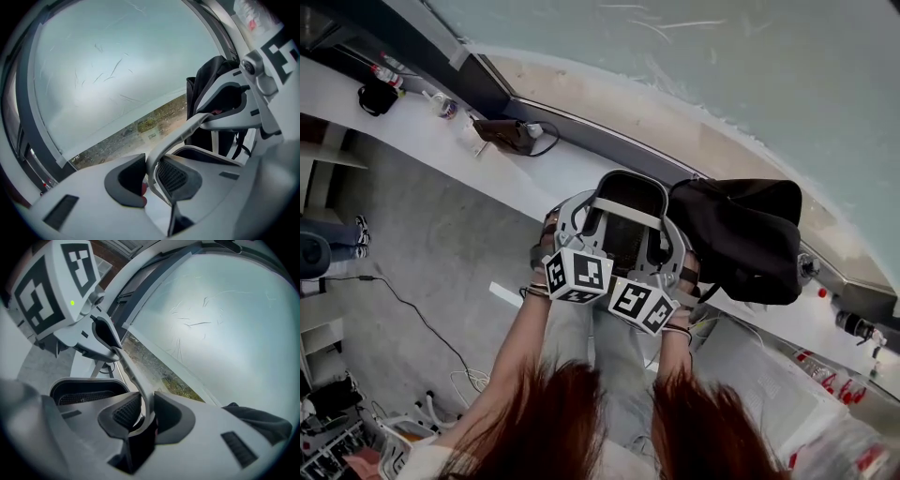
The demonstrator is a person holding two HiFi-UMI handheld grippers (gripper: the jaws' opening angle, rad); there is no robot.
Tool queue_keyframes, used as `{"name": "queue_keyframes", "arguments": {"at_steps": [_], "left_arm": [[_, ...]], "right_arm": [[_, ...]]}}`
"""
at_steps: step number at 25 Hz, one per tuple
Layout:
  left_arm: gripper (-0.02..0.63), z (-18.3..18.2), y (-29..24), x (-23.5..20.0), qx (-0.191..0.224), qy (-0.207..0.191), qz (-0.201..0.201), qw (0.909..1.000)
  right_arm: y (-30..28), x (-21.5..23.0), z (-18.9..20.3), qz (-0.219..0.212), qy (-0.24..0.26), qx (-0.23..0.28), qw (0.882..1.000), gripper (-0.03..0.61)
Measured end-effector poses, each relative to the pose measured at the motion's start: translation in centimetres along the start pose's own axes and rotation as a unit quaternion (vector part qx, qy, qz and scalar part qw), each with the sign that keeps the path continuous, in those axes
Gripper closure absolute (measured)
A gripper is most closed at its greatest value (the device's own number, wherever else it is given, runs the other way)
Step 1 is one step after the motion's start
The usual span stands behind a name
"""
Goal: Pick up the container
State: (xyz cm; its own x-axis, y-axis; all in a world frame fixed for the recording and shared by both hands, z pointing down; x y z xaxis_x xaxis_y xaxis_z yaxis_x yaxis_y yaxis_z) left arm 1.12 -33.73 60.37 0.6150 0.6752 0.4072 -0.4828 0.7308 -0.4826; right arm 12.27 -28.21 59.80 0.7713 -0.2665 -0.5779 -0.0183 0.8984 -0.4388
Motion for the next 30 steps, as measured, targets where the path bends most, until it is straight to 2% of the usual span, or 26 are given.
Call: {"name": "queue_keyframes", "arguments": {"at_steps": [6,22,30], "left_arm": [[0.525,-2.5,3.3,-0.7,0.007,-0.006,-0.017,0.9998],[0.525,-11.2,9.6,-2.4,0.046,0.004,-0.053,0.9975],[0.525,-14.5,12.3,-3.0,0.049,0.009,-0.068,0.9965]], "right_arm": [[2.9,1.4,-2.1,-0.010,-0.031,0.026,0.999,0.476],[9.3,8.0,-6.9,0.022,-0.029,0.087,0.996,0.475],[11.7,10.8,-9.1,0.013,-0.029,0.106,0.994,0.471]]}}
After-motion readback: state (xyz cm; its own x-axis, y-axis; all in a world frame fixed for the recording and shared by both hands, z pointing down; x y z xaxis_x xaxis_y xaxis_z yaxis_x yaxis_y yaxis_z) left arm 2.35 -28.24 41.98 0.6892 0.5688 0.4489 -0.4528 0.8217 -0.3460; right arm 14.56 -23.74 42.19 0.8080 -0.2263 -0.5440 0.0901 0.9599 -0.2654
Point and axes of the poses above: the fingertips, and each gripper's own axes: y backward along the fingers, x to its right, z out of its underside, the point moved 5 cm from there along y, backward along the fingers, and after that the axes turned 3 degrees about x, right-handed, at the moved point
